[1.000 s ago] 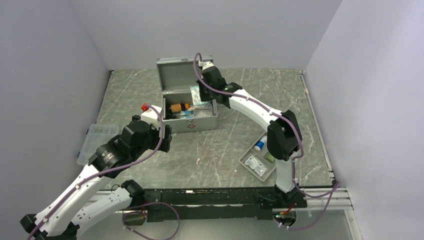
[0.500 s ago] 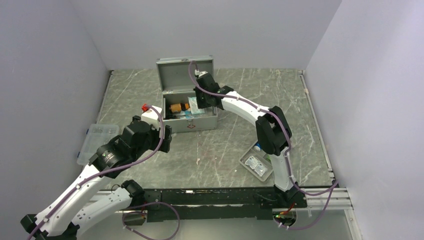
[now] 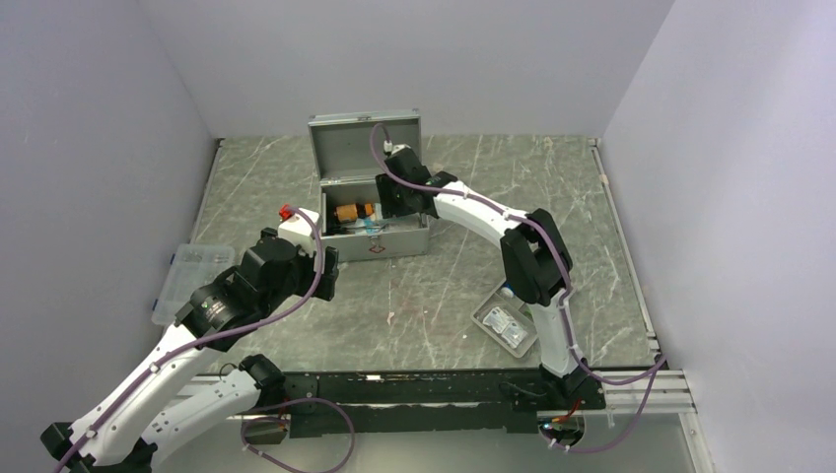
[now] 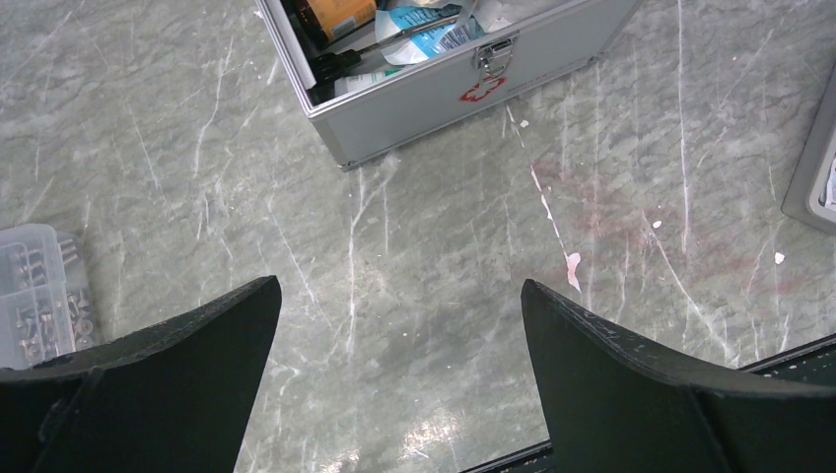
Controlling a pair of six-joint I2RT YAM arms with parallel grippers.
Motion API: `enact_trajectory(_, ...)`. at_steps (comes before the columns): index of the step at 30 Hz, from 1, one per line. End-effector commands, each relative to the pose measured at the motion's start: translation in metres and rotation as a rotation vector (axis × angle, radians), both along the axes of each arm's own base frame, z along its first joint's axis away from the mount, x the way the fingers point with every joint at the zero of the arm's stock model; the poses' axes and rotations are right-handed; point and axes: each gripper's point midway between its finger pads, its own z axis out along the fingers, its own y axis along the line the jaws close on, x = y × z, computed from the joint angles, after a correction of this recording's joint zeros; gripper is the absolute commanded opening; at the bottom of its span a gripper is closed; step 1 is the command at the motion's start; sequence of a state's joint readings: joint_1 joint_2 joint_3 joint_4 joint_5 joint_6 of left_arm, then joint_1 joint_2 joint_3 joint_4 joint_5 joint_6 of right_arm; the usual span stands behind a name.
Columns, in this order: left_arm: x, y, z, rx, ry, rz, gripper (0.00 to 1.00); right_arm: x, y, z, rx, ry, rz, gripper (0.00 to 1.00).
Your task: Organize the medicine kit
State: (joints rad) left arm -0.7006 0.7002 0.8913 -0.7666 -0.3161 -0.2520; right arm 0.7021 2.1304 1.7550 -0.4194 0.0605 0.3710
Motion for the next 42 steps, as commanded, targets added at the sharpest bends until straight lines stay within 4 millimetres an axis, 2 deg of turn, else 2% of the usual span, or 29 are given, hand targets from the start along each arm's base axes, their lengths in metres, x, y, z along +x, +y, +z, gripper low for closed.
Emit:
enact_trajectory(1, 0.005, -0.001, 0.007, -0.021, -0.032, 0.009, 0.99, -0.001, -0.002, 0.07, 0.059, -0.123, -0.021, 0.56)
enact_trajectory(4, 0.005, -0.002, 0.007, -0.02, -0.029, 0.008, 0.99, -0.008, -0.009, 0.105, 0.084, -0.182, -0.039, 0.57)
enact_trajectory(5, 0.005, -0.002, 0.007, -0.02, -0.029, 0.008, 0.99, -0.012, -0.013, 0.122, 0.098, -0.211, -0.05, 0.58)
enact_trajectory(7, 0.005, -0.002, 0.007, -0.022, -0.029, 0.007, 0.99, -0.018, -0.024, 0.143, 0.102, -0.248, -0.081, 0.6)
enact_trajectory(10, 0.005, -0.002, 0.007, -0.025, -0.03, 0.005, 1.0, -0.03, -0.047, 0.164, 0.093, -0.279, -0.137, 0.63)
enact_trajectory(14, 0.005, -0.004, 0.007, -0.026, -0.028, -0.001, 0.99, -0.051, -0.089, 0.169, 0.033, -0.278, -0.24, 0.67)
enact_trajectory(21, 0.004, -0.004, 0.009, -0.035, -0.032, -0.01, 1.0, -0.105, -0.175, 0.139, -0.109, -0.204, -0.465, 0.71)
enact_trajectory(25, 0.003, -0.005, 0.009, -0.038, -0.034, -0.012, 0.99, -0.138, -0.21, 0.12, -0.123, -0.143, -0.557, 0.71)
enact_trajectory(27, 0.003, -0.004, 0.01, -0.038, -0.033, -0.012, 0.99, -0.156, -0.222, 0.112, -0.093, -0.112, -0.598, 0.71)
enact_trajectory(33, 0.003, -0.004, 0.011, -0.043, -0.037, -0.012, 0.99, -0.2, -0.251, 0.072, -0.059, 0.009, -0.718, 0.71)
enact_trajectory(38, 0.002, -0.004, 0.012, -0.048, -0.039, -0.014, 0.99, -0.228, -0.272, 0.035, -0.117, 0.13, -0.818, 0.68)
enact_trajectory(42, 0.001, -0.003, 0.014, -0.054, -0.046, -0.014, 0.99, -0.242, -0.279, 0.011, -0.14, 0.203, -0.862, 0.67)
